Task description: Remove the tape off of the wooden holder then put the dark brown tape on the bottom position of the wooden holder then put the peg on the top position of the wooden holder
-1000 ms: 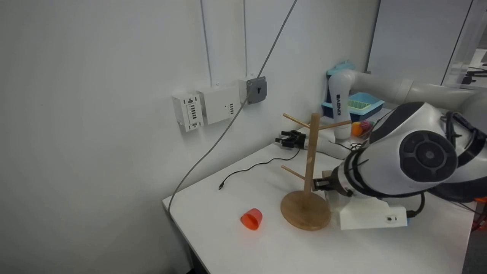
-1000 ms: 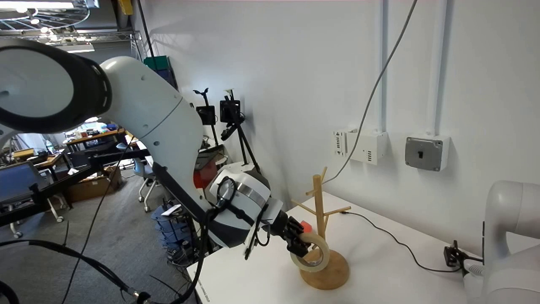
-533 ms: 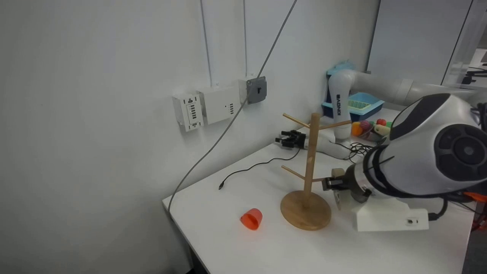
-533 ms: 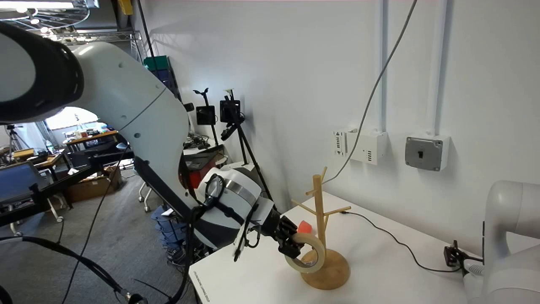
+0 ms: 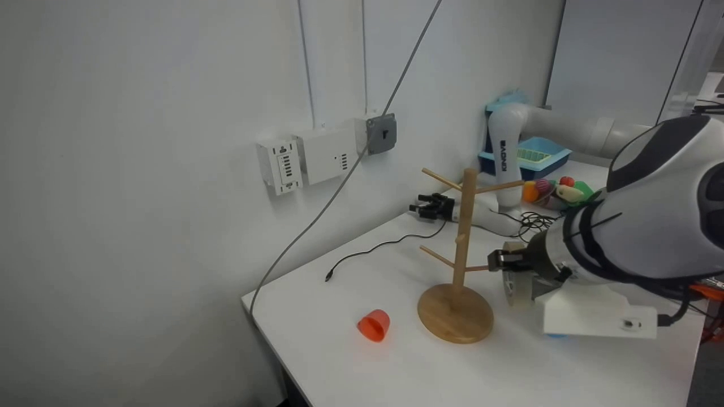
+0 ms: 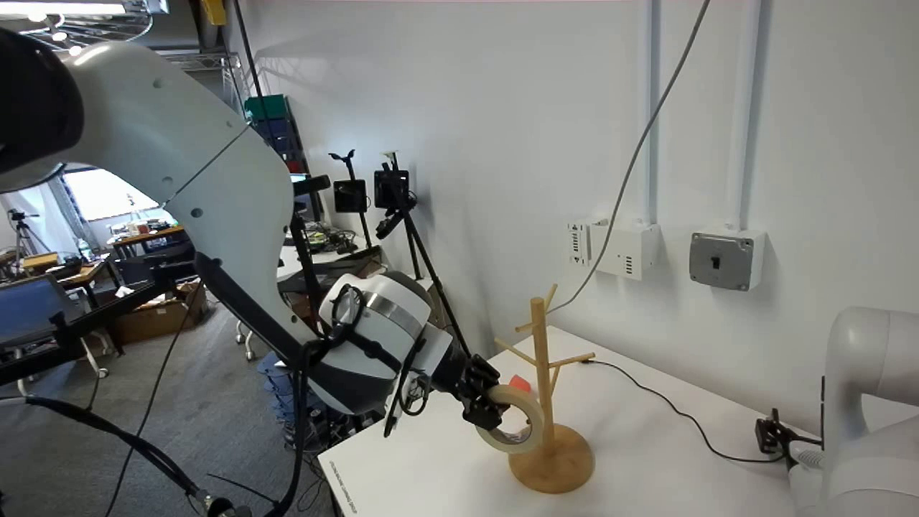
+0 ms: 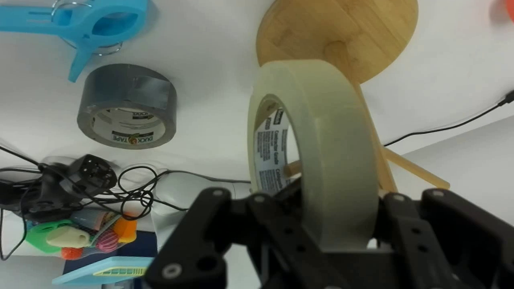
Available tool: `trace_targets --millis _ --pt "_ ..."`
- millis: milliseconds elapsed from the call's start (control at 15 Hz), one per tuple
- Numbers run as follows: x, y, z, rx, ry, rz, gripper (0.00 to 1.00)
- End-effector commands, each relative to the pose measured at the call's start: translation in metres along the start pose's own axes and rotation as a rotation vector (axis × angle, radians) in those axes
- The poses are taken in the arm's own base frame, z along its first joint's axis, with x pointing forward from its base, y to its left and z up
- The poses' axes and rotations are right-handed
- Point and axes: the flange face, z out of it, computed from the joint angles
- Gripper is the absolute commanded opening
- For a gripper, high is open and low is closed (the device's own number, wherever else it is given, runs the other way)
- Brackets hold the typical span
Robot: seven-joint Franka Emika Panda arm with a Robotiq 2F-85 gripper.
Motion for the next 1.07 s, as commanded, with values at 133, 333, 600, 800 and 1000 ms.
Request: trace_targets --millis 133,333,600,800,1000 --pt "0.008 0.013 -0.025 0.032 0.027 0.055 0.02" --pt "0.009 0.018 -0.03 0.031 0.026 0.075 0.02" --pt "0.012 0.026 -0.035 0.028 0.023 0.092 0.02" --pt "0.001 0.035 -0.03 0.001 -0.007 0.078 0.02" --pt "-0.02 0.046 -0.02 -0.042 -0.057 0.058 0.02"
